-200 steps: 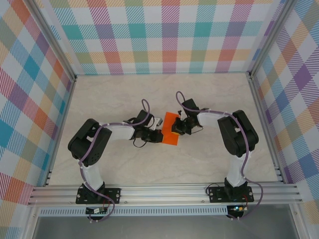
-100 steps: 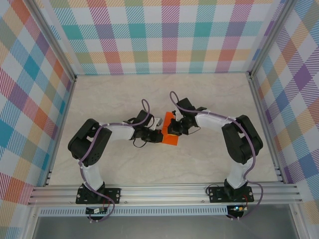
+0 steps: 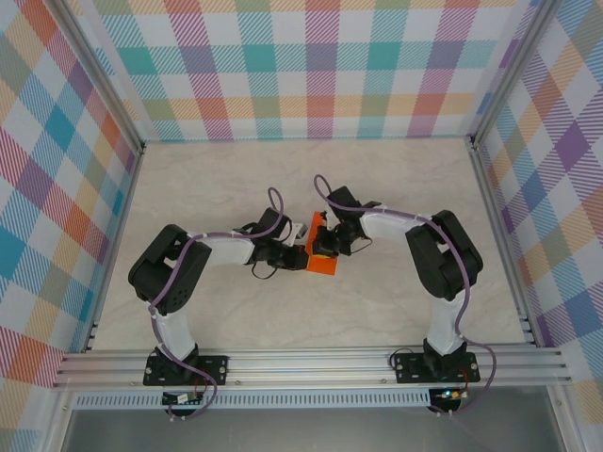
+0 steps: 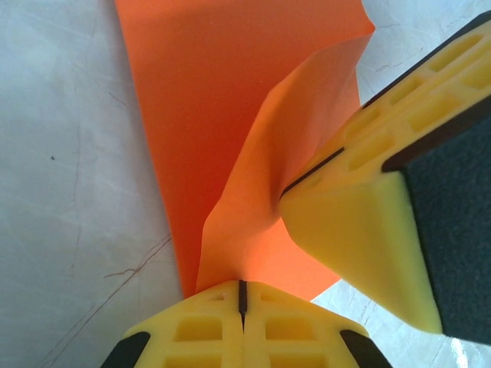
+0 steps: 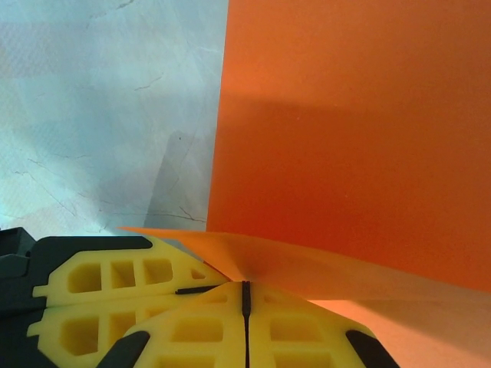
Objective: Fold a paper plane with a square sheet of paper (fold left side to right side)
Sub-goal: Fold the triangle a second time at the center of the table.
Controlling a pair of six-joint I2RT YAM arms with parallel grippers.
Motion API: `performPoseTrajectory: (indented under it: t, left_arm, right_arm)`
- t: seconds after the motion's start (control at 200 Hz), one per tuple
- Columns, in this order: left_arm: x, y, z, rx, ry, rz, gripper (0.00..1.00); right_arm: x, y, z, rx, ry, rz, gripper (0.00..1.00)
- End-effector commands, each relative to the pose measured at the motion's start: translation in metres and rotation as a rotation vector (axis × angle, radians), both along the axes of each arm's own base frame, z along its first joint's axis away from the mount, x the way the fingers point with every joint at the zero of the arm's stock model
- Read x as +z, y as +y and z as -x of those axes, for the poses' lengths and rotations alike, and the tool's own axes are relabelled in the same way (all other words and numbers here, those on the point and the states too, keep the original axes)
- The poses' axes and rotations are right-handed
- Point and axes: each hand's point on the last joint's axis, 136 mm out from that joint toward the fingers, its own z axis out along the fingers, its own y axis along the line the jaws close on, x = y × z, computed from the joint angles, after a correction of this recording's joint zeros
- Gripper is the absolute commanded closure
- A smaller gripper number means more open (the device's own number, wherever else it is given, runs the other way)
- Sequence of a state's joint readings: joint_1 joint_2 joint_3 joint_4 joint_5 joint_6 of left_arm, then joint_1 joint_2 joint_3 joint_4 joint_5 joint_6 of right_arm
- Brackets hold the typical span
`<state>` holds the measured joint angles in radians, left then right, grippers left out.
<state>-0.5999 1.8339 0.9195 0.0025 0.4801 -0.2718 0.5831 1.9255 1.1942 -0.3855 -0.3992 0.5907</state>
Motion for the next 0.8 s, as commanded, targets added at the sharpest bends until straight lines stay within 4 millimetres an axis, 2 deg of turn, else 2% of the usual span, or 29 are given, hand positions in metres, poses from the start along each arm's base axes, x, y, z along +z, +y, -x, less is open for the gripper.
performPoseTrajectory:
  t: [0.0, 0.315, 0.545, 0.795]
  left_arm:
    - [-0.023, 0.010, 0.011, -0.005, 0.042, -0.086, 1.00]
    - [-0.024, 0.011, 0.010, -0.001, 0.041, -0.099, 1.00]
    - [-0.026, 0.013, 0.011, 0.002, 0.047, -0.112, 1.00]
    - [-0.030, 0.016, 0.014, -0.001, 0.052, -0.124, 1.00]
  right_arm:
    - [-0.005, 0.007, 0.007, 0.010, 0.030, -0.016, 0.94]
    - [-0.019, 0.002, 0.008, 0.020, 0.042, 0.038, 0.94]
    - [-0.032, -0.017, 0.007, 0.019, 0.041, 0.145, 0.93]
    - [-0.030, -0.029, -0.001, 0.002, 0.027, 0.159, 0.93]
